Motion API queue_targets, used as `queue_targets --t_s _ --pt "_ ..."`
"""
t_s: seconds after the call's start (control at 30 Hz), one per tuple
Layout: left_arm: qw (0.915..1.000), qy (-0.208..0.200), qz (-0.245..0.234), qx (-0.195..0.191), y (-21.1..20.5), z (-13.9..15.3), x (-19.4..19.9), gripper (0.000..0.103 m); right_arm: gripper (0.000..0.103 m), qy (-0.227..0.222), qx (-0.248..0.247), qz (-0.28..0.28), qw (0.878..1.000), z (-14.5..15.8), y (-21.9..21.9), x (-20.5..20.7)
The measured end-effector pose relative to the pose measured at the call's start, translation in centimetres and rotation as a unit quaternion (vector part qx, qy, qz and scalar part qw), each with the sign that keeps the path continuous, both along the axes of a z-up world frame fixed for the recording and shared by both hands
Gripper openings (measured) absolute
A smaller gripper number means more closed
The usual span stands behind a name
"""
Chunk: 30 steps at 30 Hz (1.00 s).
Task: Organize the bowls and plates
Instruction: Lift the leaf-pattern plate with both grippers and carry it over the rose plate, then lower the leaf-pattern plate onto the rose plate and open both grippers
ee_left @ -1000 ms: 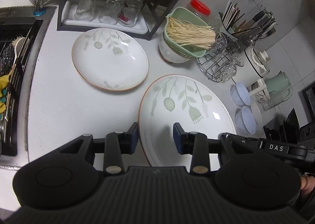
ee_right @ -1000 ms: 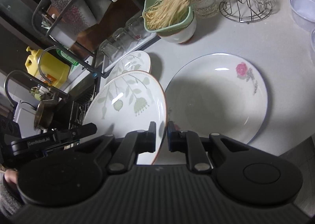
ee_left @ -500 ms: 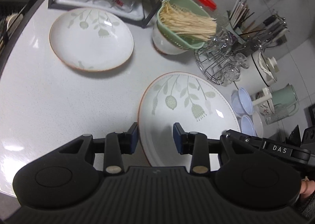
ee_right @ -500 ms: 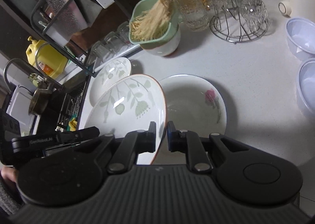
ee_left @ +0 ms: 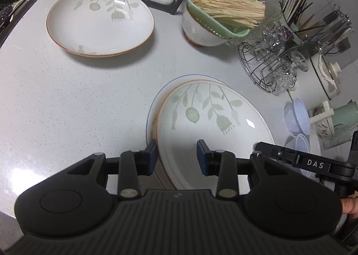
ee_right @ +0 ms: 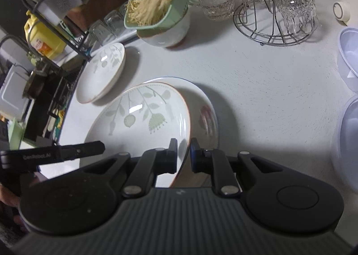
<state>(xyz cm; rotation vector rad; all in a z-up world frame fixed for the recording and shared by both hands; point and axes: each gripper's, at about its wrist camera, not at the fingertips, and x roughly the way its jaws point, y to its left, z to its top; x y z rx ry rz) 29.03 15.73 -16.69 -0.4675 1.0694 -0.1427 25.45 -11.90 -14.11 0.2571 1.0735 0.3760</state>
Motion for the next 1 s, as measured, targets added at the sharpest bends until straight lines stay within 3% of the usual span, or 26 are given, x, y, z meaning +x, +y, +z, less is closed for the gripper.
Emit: queue_targets --t_s 0.23,0.5,0.67,0.8,1.0 --pt "0.9986 -0.006 0.003 0.052 -2.2 -0.2 -0.2 0.041 0.014 0.008 -0.009 0.036 0.999 -1.1 -0.7 1.1" --pt "0.9979 0.002 0.025 0.059 -2.5 -0.5 0.0 0.041 0.015 0.004 -0.016 0.059 0.998 -1.4 -0.5 2.4" --pt "0.998 0.016 0.037 0.049 -2.2 -0.4 0.5 0.041 0.016 0.012 0.001 0.041 0.999 -2.2 -0.6 3.2" --pt "0.9982 0.046 0.038 0.007 -0.8 -0.2 0.8 0.041 0.015 0.03 0.02 0.012 0.999 -2.7 -0.7 3.7" --pt "0.9969 0.071 0.033 -0.001 -0.5 0.4 0.2 0.041 0.015 0.037 0.02 -0.012 0.999 -2.6 -0.6 3.3"
